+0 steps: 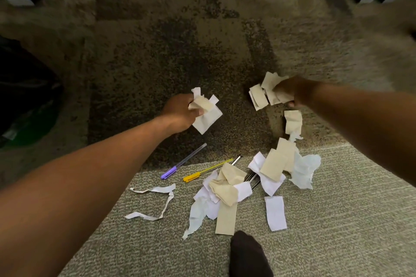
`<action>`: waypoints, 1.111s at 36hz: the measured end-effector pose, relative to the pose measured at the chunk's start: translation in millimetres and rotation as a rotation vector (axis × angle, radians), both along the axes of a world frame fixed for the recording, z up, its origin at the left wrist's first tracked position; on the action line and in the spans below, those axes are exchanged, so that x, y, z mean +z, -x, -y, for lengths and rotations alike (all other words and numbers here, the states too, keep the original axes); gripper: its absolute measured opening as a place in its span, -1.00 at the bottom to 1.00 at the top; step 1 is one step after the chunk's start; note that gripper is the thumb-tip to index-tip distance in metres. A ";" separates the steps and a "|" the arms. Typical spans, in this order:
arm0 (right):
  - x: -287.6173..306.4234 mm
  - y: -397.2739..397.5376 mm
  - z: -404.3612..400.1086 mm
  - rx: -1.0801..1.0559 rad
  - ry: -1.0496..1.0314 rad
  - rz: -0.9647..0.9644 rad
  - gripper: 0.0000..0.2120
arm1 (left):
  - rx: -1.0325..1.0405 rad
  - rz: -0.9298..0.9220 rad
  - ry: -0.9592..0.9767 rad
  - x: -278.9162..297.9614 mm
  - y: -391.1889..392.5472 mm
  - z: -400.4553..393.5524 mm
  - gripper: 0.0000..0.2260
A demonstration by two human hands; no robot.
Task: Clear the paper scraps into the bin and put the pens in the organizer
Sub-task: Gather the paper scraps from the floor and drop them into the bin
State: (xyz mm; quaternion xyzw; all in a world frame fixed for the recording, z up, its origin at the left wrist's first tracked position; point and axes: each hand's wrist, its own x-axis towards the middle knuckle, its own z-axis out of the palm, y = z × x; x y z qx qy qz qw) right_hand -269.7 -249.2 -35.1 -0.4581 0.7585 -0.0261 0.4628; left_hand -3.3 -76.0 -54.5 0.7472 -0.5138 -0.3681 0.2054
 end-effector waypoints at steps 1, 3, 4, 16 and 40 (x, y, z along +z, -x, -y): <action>-1.7 -2.3 -1.5 0.013 0.019 -0.013 -0.62 | 0.007 -0.011 0.006 1.2 -1.1 0.1 -0.73; -4.8 -7.2 -5.9 0.017 0.069 -0.053 -0.69 | 0.018 -0.029 0.011 2.9 -2.9 0.1 -0.73; -6.1 -9.0 -7.3 0.021 0.090 -0.067 -0.69 | 0.025 -0.033 0.010 3.5 -3.7 0.2 -0.73; 23.1 -33.1 -9.8 0.012 0.356 0.008 -0.62 | 0.072 -0.071 0.045 18.3 -18.0 -11.1 -0.70; 114.5 -258.0 -87.1 0.329 0.545 0.418 -0.48 | 0.519 -0.120 0.349 115.5 -121.2 -66.9 -0.66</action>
